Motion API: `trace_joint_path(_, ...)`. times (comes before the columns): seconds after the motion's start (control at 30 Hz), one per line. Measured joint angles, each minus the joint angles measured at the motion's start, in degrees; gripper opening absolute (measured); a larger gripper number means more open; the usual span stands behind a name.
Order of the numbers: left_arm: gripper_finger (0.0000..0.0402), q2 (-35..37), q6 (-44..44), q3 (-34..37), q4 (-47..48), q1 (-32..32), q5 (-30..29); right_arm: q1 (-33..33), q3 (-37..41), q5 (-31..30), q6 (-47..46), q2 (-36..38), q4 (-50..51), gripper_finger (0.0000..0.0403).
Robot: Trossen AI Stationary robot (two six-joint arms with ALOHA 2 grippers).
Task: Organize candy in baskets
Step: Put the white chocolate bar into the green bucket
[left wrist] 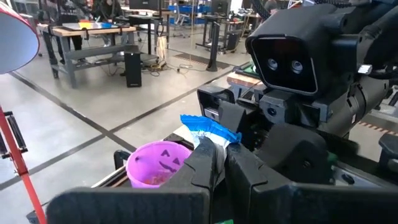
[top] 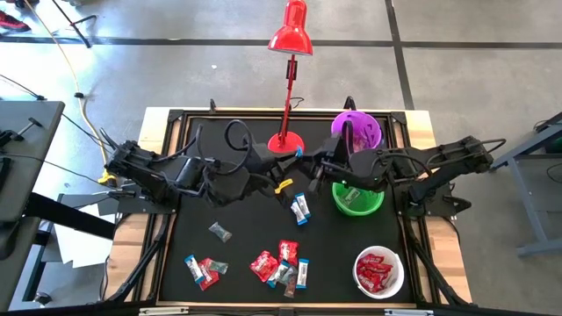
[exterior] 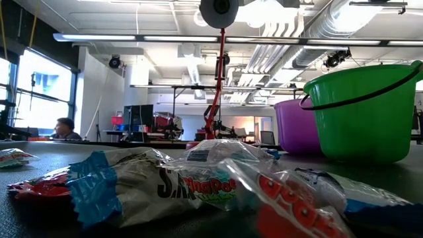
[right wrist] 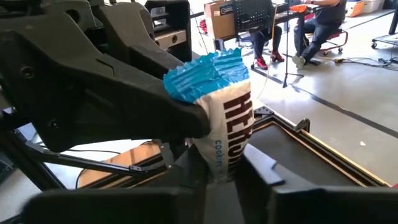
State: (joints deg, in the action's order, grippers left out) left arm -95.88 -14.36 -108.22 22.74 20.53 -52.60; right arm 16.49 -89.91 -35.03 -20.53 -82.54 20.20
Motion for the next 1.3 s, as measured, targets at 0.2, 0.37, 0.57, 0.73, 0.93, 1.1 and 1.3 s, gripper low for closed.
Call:
trace_joint_path(0.2,0.0007,0.00,1.58,0.00,0.09,0.11,-0.14,0.00,-0.02,-0.02,0.00,0.00,0.09,0.0013)
trace_joint_path(0.37,0.0023,0.00,4.16,0.00,1.34,0.11,0.91,0.00,-0.02,0.00,0.00,0.00,0.55,0.0021)
trace_joint_path(0.57,0.0067,0.41,11.48,0.00,1.81,0.17,1.14,-0.04,-0.02,-0.44,0.01,0.00,0.68,0.0010)
trace_joint_path(0.73,0.0099,1.13,15.43,0.00,2.77,0.17,-1.66,-0.41,-0.02,-2.45,-0.62,0.06,1.83,0.0010)
trace_joint_path(0.93,0.0112,4.07,15.17,0.04,12.98,0.15,-13.78,-4.61,-0.02,-1.30,-9.95,0.59,11.23,0.0011)
trace_joint_path(1.1,0.0111,7.47,4.86,0.04,24.87,0.11,-14.45,-10.60,-0.02,2.14,-16.04,0.55,22.55,0.0011)
trace_joint_path(1.3,0.0110,11.03,-6.26,0.02,41.45,0.11,-14.42,-16.41,0.00,10.78,-17.00,0.55,32.14,0.0012)
